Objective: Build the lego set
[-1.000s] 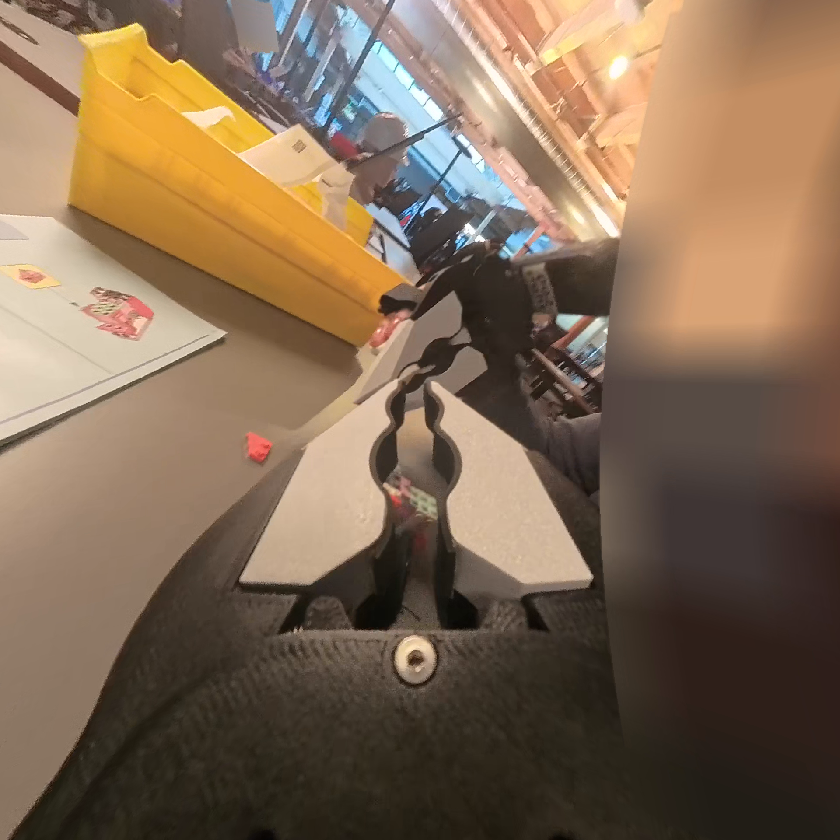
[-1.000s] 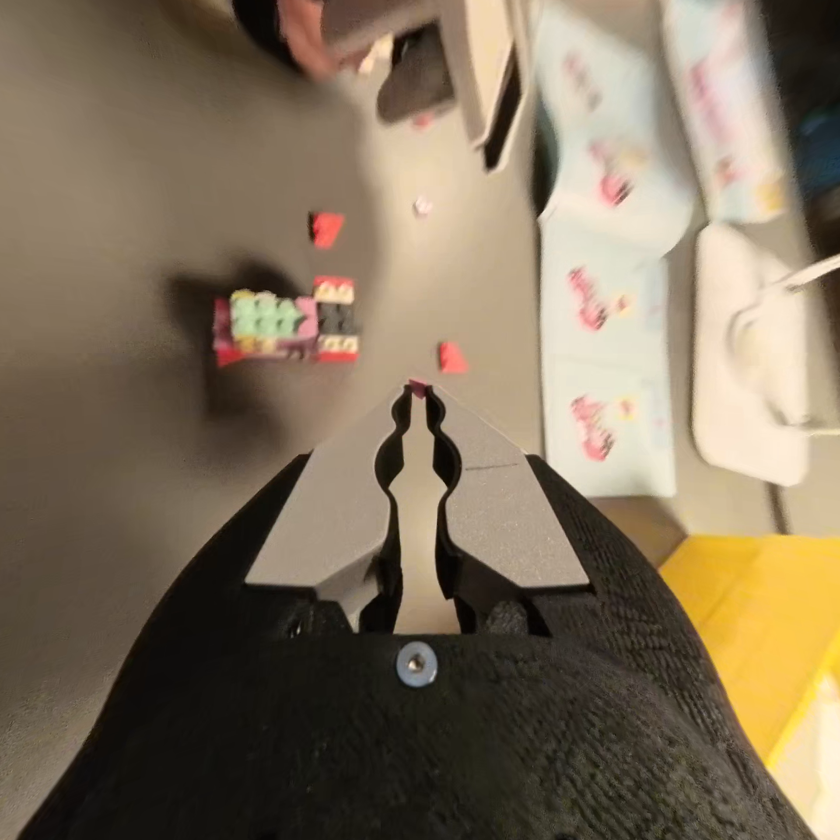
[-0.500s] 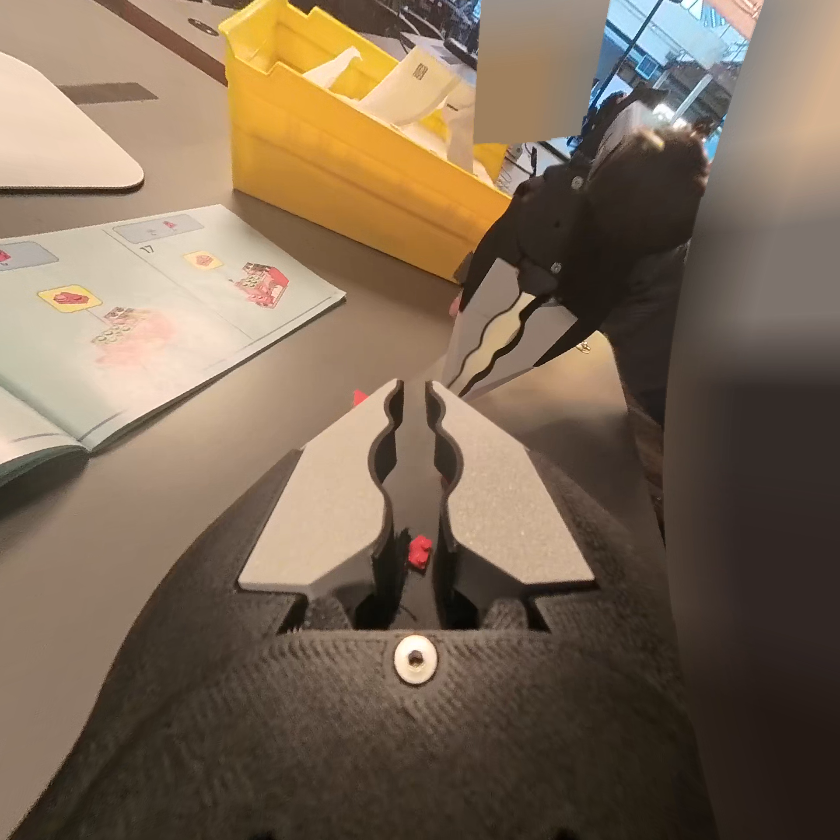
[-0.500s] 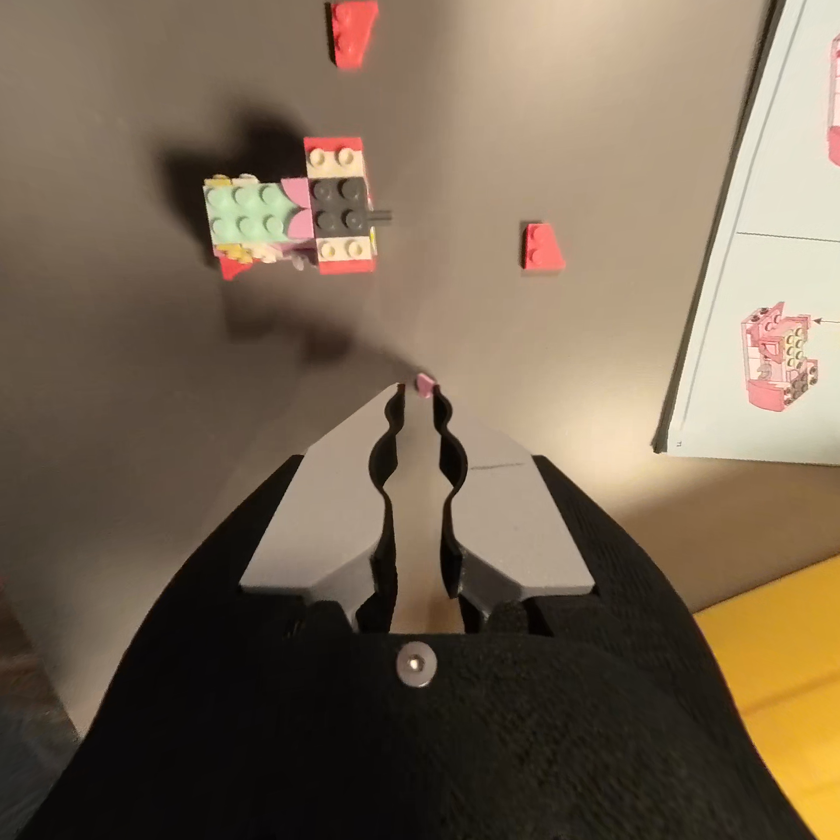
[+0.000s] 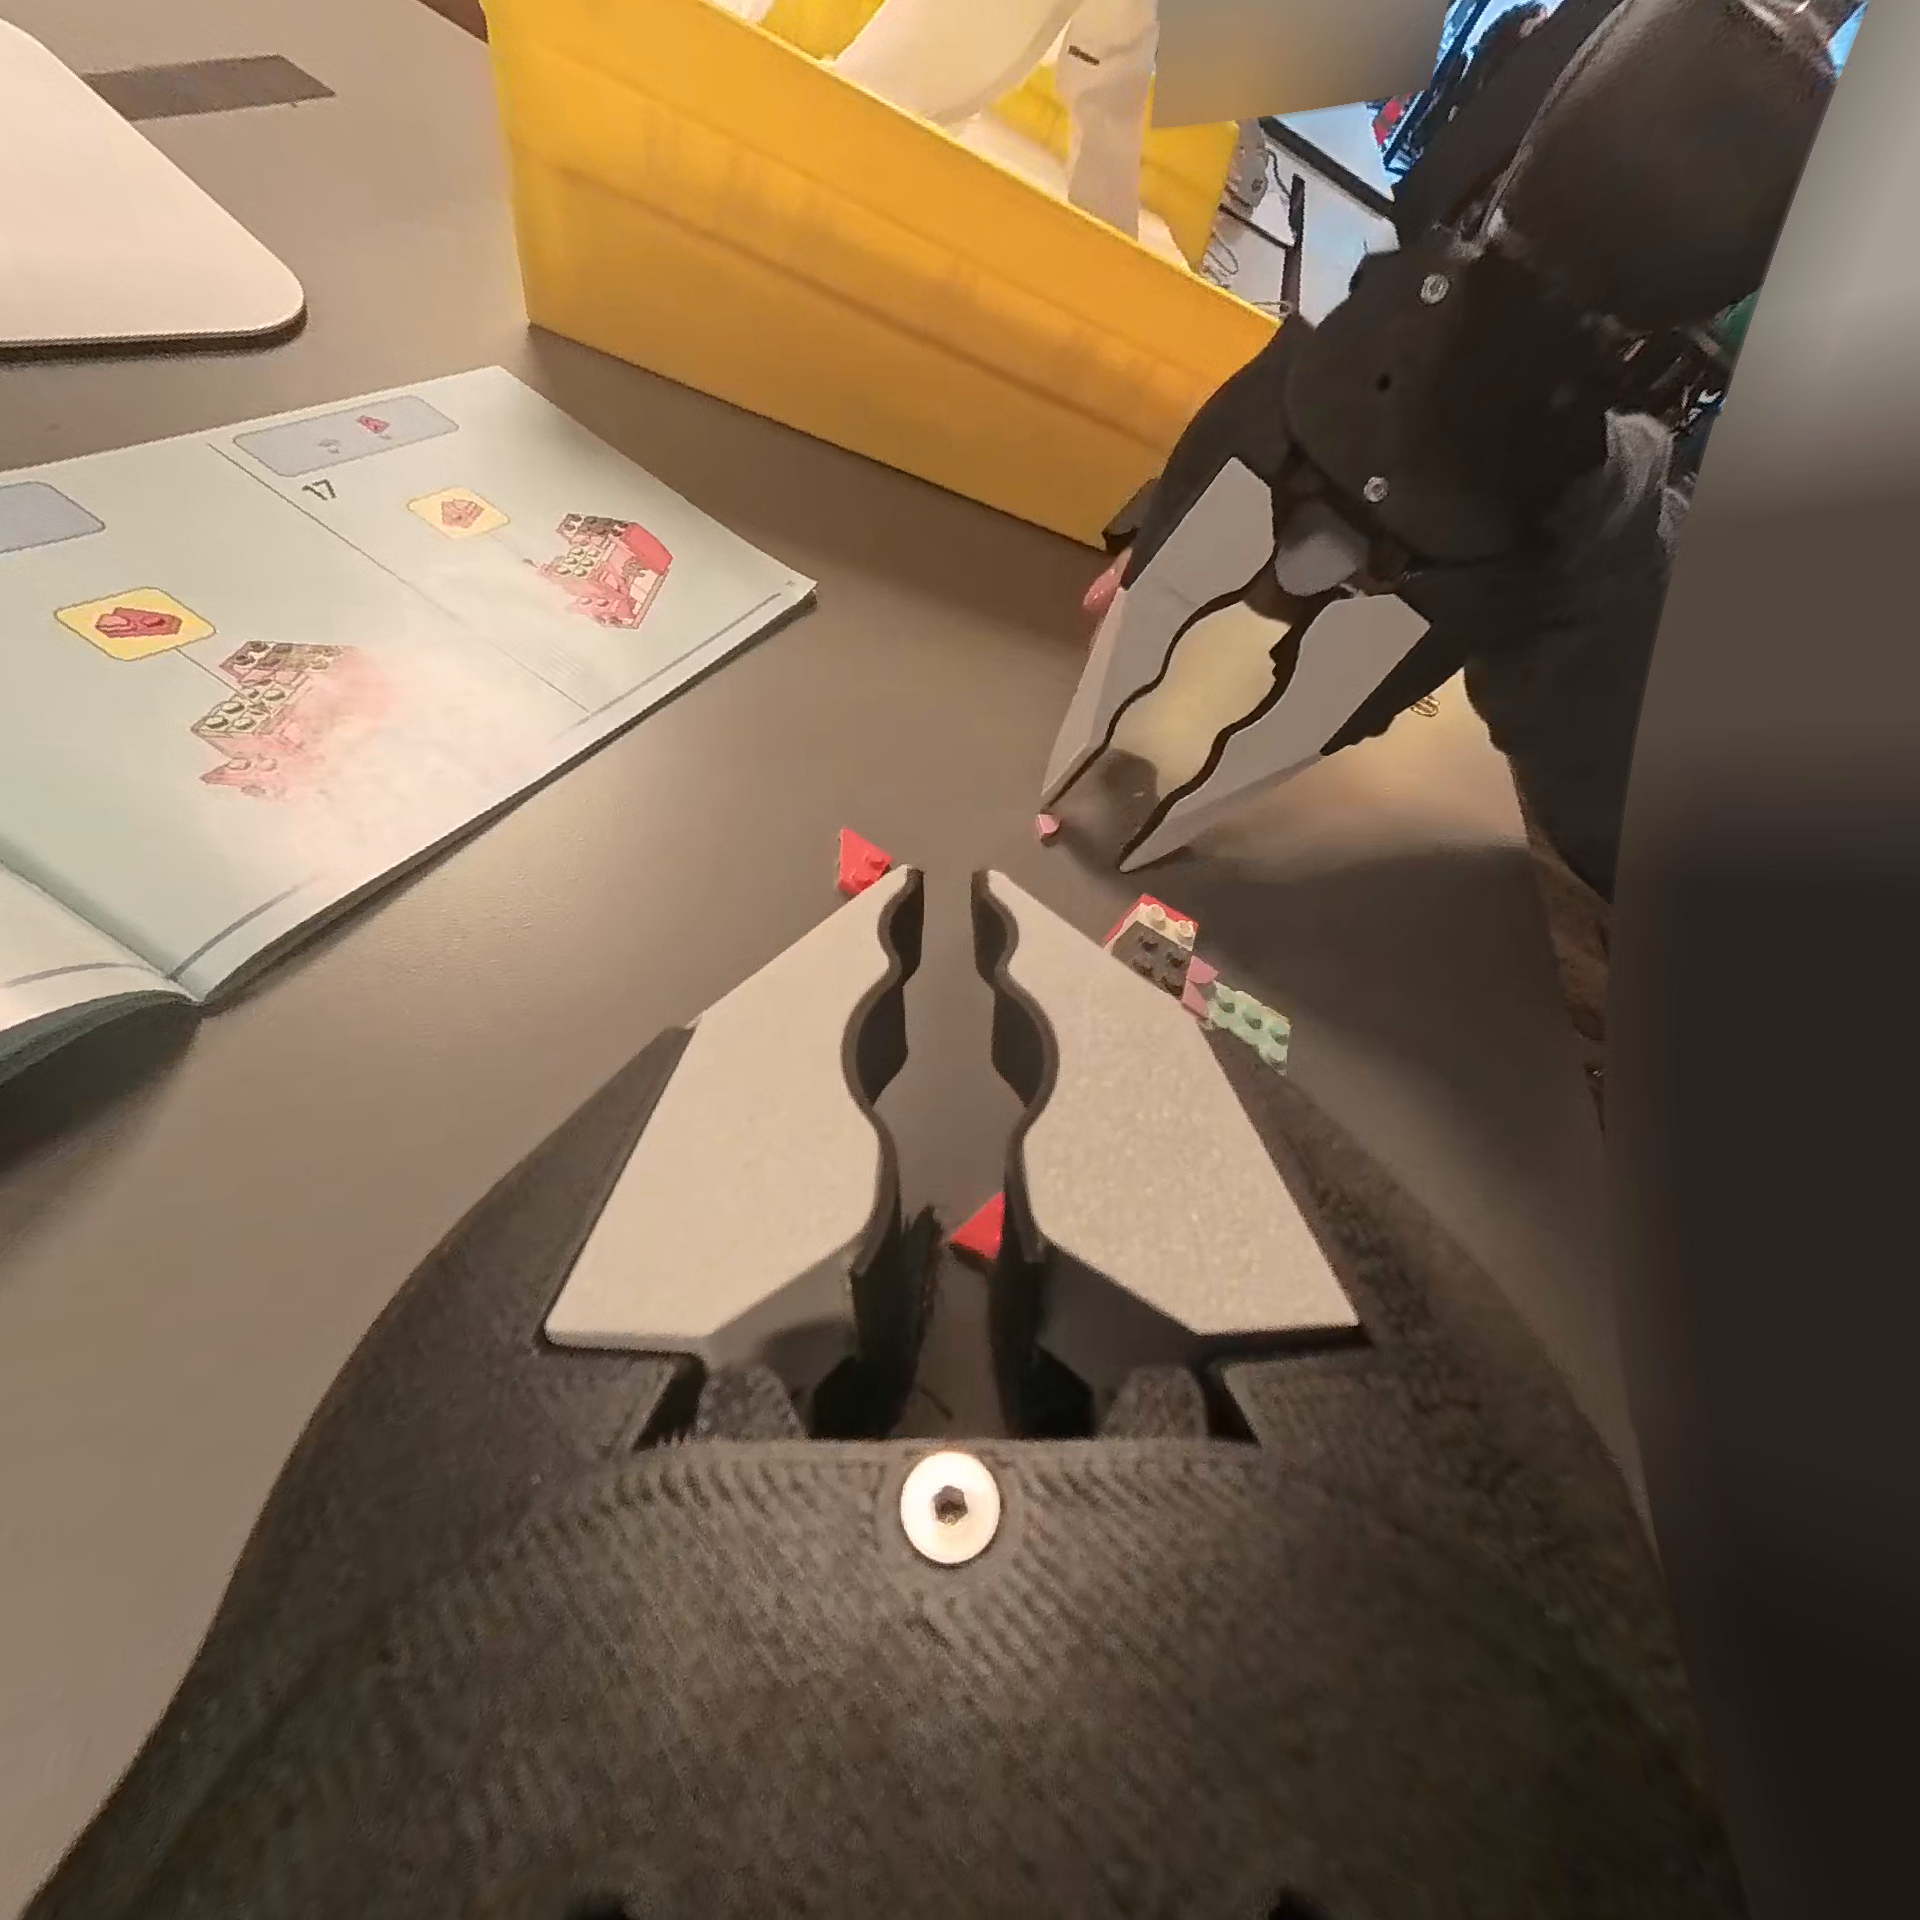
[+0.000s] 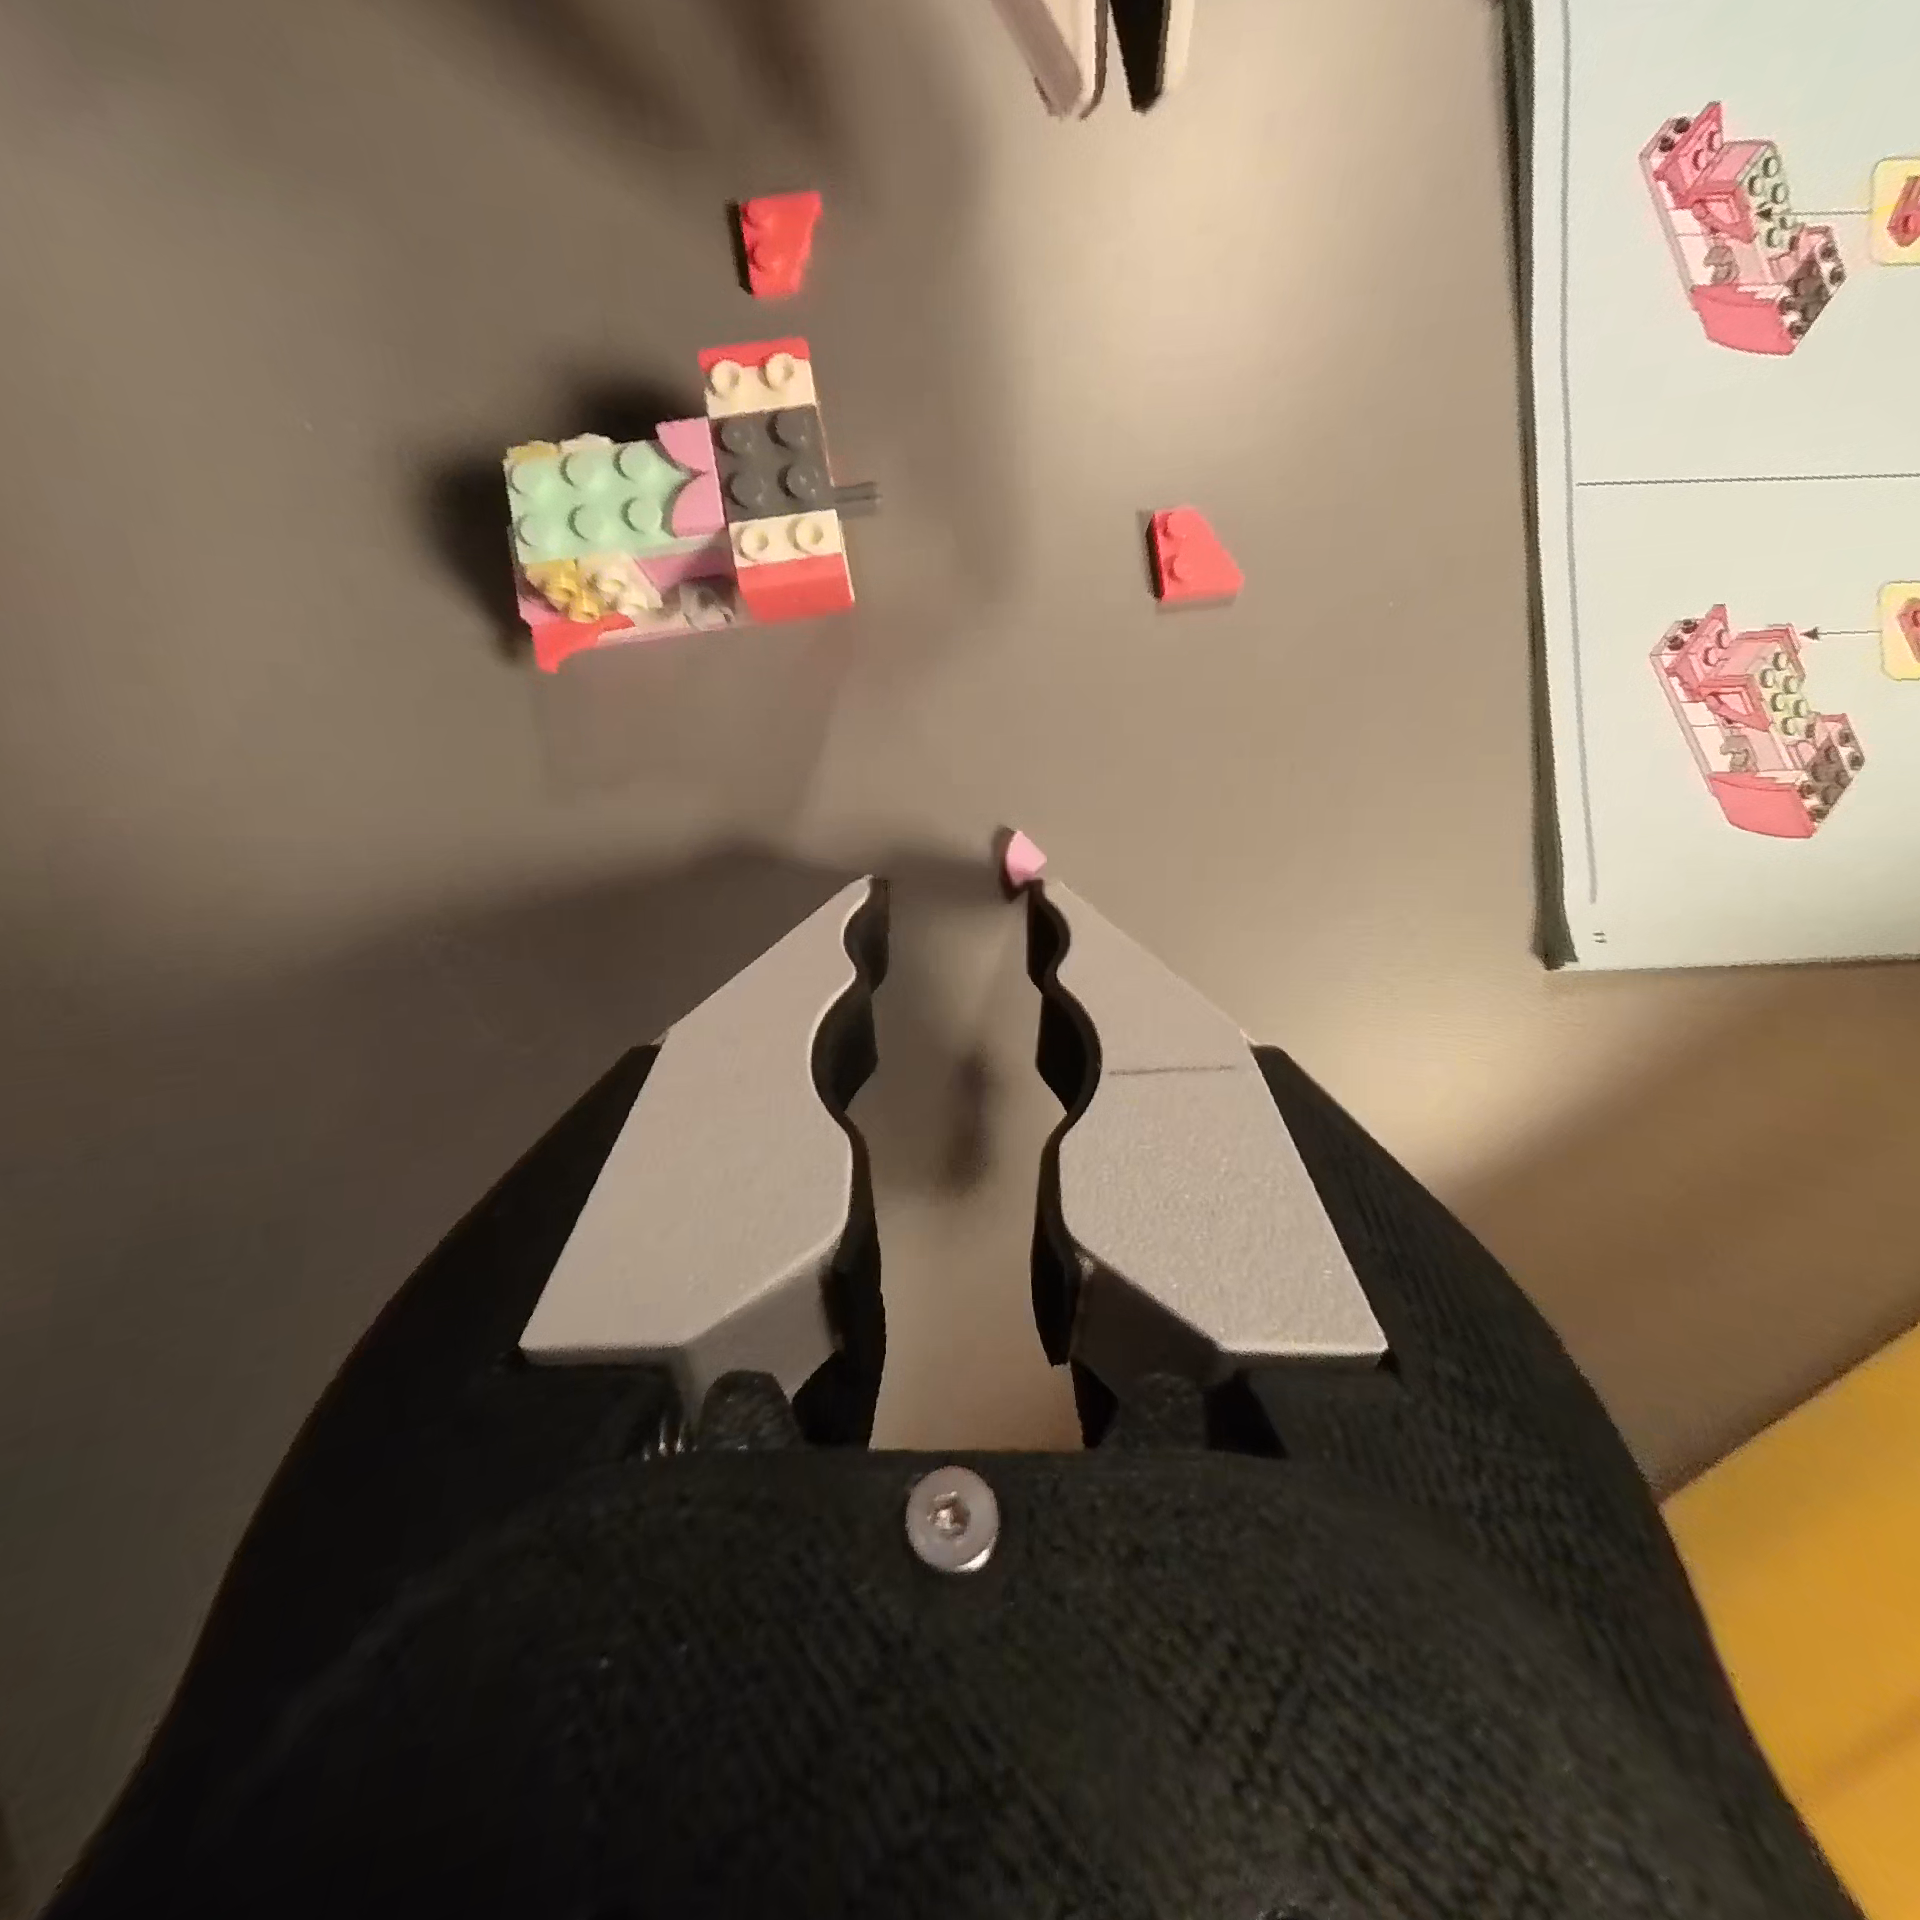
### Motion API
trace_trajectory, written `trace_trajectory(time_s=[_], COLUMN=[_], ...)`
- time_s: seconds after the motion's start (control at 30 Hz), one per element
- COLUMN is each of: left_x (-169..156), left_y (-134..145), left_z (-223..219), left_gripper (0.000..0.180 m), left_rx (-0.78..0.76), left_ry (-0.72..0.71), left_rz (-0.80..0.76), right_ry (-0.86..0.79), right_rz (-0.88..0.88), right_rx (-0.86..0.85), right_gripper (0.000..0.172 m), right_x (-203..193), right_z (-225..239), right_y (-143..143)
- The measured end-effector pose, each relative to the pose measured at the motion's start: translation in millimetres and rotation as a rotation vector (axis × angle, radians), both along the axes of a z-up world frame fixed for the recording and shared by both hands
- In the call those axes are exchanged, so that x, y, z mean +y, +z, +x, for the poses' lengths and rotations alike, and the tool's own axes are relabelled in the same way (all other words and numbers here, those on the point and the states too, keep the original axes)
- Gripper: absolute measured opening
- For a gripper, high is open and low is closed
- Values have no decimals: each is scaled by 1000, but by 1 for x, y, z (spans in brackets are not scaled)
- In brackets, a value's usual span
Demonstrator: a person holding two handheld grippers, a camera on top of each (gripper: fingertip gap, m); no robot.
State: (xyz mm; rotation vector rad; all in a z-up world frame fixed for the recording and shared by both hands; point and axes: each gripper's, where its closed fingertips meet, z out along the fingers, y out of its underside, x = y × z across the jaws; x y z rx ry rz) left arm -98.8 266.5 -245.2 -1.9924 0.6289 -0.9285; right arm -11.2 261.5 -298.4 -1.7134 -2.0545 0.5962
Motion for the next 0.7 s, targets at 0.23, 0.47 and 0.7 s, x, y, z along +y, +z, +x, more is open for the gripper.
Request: trace_trajectory(time_s=[0.23,0.47,0.7], left_x=[-1,16,28], left_y=[-14,-36,-53], left_z=[5,20,27], left_gripper=[9,20,20], left_rx=[129,302,446], left_ry=[-39,-123,-181], left_rz=[27,59,59], right_ry=[18,-48,5], right_rz=[-62,73,123], right_rx=[88,198,257], right_gripper=[23,23,31], right_x=[-11,20,24], right_z=[-2,-20,-31], right_y=[10,23,25])
